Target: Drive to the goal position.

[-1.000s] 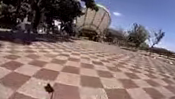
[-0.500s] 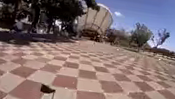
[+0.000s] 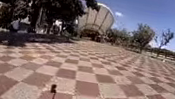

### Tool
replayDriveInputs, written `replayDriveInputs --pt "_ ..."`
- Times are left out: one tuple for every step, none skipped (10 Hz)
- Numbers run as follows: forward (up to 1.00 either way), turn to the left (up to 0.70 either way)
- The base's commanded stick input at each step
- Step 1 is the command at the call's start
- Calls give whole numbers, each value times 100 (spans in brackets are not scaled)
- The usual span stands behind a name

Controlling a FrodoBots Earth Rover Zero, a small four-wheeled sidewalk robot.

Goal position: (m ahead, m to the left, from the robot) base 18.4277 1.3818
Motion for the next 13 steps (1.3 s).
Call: replayDriveInputs --pt "100 0" --pt "100 0" --pt "100 0" --pt "100 0" --pt "100 0" --pt "100 0" --pt "100 0" --pt "100 0" --pt "100 0" --pt "100 0" --pt "100 0" --pt "100 0" --pt "100 0"
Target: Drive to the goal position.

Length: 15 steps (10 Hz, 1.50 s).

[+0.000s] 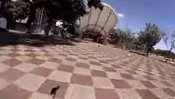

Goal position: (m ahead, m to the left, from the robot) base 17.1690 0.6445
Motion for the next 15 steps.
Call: replayDriveInputs --pt "100 0" --pt "100 0" --pt "100 0" --pt "100 0" --pt "100 0" --pt "100 0" --pt "100 0" --pt "100 0" --pt "100 0" --pt "100 0" --pt "100 0" --pt "100 0" --pt "100 0" --pt "100 0" --pt "100 0"
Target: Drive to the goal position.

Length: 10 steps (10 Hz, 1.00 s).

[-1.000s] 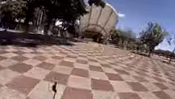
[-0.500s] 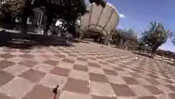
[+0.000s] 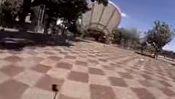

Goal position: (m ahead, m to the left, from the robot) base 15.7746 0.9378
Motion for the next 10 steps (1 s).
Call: replayDriveInputs --pt "100 0" --pt "100 0" --pt "100 0" --pt "100 0" --pt "100 0" --pt "100 0" --pt "100 0" --pt "100 0" --pt "100 0" --pt "100 0"
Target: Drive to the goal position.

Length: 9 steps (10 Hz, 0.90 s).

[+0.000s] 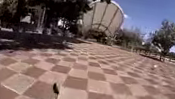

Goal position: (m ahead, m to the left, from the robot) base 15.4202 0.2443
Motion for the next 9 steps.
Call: replayDriveInputs --pt "100 0" --pt "100 0" --pt "100 0" --pt "100 0" --pt "100 0" --pt "100 0" --pt "100 0" --pt "100 0" --pt "100 0"
